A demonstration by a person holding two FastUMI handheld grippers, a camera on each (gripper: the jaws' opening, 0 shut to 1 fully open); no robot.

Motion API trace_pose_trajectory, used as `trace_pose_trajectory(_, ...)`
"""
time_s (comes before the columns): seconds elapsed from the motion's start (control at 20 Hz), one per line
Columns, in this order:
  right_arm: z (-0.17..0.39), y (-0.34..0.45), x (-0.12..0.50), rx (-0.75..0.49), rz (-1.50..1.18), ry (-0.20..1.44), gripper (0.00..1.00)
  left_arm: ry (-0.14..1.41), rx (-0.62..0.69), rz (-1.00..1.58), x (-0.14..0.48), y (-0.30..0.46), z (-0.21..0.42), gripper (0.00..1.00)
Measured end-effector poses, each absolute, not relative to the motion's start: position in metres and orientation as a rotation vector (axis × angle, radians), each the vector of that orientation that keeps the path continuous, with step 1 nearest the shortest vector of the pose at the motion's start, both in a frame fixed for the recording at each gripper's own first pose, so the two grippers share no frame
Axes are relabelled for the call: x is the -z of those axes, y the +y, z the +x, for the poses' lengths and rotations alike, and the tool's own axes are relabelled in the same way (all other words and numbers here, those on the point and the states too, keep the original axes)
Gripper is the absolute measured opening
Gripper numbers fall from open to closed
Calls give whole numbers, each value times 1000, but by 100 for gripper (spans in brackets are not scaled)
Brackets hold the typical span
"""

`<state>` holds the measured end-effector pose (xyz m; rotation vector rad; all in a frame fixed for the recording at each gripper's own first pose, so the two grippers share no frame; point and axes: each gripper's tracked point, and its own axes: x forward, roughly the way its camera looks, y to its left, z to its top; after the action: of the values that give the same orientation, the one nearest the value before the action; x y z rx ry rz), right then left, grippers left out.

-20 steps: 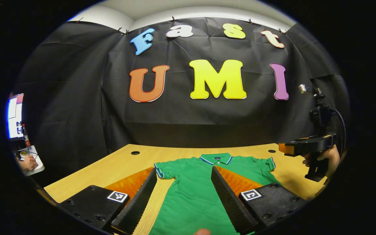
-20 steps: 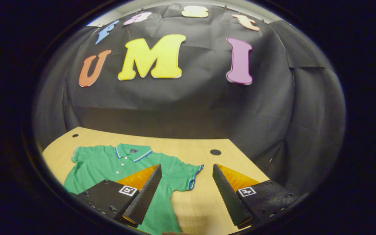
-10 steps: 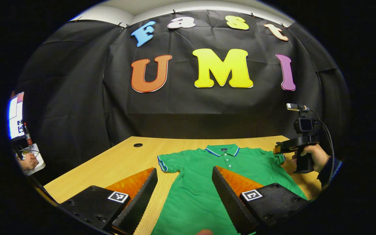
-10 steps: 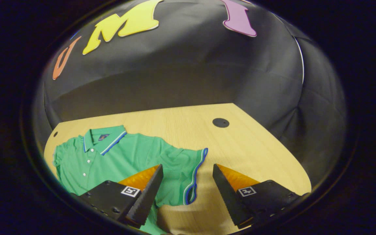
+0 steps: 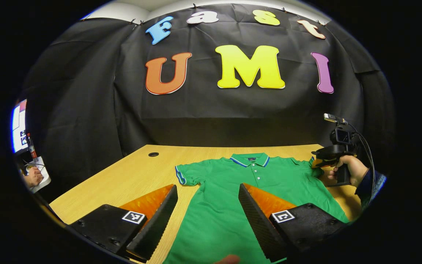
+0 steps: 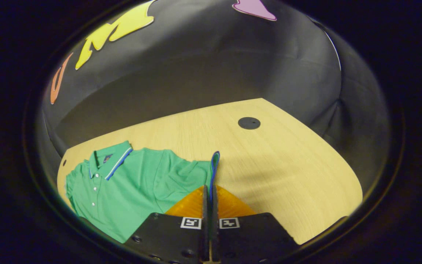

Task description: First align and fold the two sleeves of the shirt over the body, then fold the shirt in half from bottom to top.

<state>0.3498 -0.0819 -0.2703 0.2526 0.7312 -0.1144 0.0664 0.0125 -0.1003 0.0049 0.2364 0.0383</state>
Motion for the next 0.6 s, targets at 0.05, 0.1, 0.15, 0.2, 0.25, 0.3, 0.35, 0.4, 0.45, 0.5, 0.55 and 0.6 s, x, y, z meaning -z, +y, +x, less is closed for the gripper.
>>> trace_pose_trajectory(0.05, 350, -82, 271, 108, 233, 731, 2, 237, -39, 5, 101, 12, 67, 100)
trace_pose_trajectory(0.1, 351, -83, 269, 111, 217, 727, 2, 238, -40, 5, 101, 12, 67, 100)
trace_pose_trajectory(0.15, 351, -82, 264, 109, 218, 716, 0, 239, -42, 5, 102, 13, 67, 100)
trace_pose_trajectory(0.2, 351, -82, 256, 111, 218, 704, 0, 241, -41, 4, 103, 14, 67, 100)
trace_pose_trajectory(0.25, 351, -81, 250, 112, 207, 691, 0, 241, -42, 4, 102, 13, 66, 100)
trace_pose_trajectory(0.3, 352, -79, 243, 107, 187, 678, 0, 239, -41, 4, 101, 13, 66, 100)
trace_pose_trajectory(0.35, 351, -75, 237, 101, 165, 666, 0, 237, -41, 4, 100, 13, 66, 100)
trace_pose_trajectory(0.4, 352, -69, 229, 91, 148, 654, 0, 234, -41, 5, 99, 13, 67, 100)
trace_pose_trajectory(0.45, 352, -61, 221, 77, 133, 641, 0, 231, -42, 4, 98, 15, 65, 100)
trace_pose_trajectory(0.5, 353, -53, 212, 64, 116, 626, 0, 230, -43, 2, 98, 16, 65, 100)
trace_pose_trajectory(0.55, 353, -45, 205, 51, 98, 610, 0, 229, -44, 1, 97, 17, 66, 100)
trace_pose_trajectory(0.6, 354, -36, 198, 37, 78, 595, 0, 228, -47, -1, 97, 18, 65, 100)
